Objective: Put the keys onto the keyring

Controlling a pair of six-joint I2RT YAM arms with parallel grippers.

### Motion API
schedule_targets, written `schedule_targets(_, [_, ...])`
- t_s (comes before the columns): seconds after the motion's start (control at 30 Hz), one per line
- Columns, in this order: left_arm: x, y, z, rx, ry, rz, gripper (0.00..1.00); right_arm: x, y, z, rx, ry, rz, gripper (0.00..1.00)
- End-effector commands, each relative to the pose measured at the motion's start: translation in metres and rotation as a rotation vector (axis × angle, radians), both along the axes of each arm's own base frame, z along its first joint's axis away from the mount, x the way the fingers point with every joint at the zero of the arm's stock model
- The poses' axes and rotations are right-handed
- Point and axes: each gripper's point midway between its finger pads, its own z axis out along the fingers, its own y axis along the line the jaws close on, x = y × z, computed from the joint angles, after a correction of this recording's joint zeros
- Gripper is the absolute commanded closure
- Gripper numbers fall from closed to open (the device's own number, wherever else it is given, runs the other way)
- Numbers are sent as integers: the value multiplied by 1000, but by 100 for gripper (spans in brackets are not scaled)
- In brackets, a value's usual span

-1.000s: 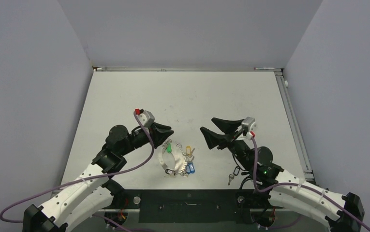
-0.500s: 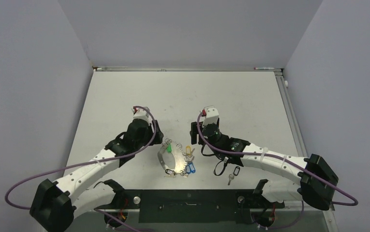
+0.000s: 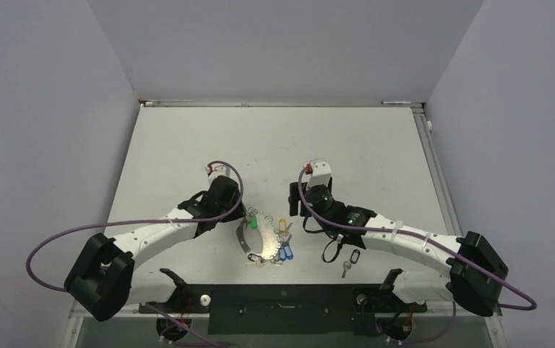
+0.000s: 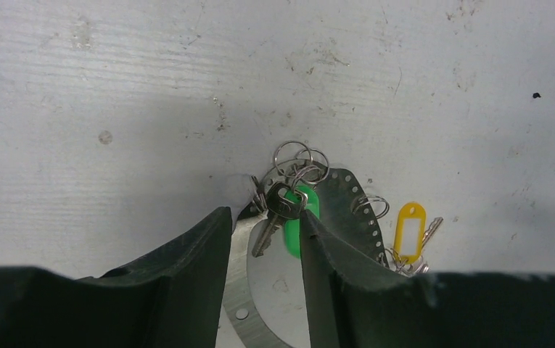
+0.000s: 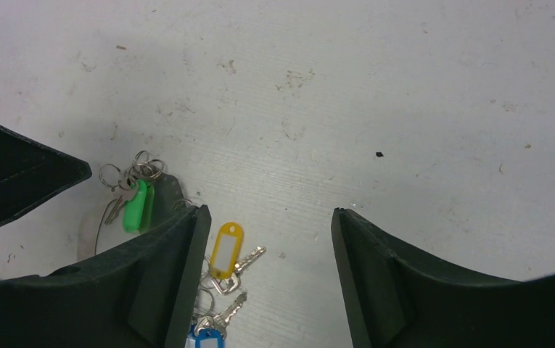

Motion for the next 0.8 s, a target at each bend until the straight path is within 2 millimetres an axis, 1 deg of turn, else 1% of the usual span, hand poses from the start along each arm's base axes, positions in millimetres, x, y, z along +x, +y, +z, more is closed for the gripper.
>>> schedule_targets(0.0, [13, -16, 3, -53, -39, 5, 65, 3, -6, 6, 19, -18, -18, 36])
schedule_targets(0.07, [14, -18, -5, -38, -25, -4, 68, 3, -6, 6, 18, -16, -14, 36])
schedule_targets(0.23, [18, -22, -17, -5, -6, -17, 73, 4, -10, 6, 15, -18, -17, 37])
schedule_targets(0.47, [19, -22, -25, 22, 0, -17, 81, 6, -17, 3, 15, -17, -26, 37])
schedule_targets(0.63, [23, -26, -29, 27, -7, -25, 83, 8, -17, 2, 14, -12, -24, 37])
schedule_targets(0.77, [29, -24, -32, 66, -15, -29, 91, 8, -18, 2, 11, -17, -20, 37])
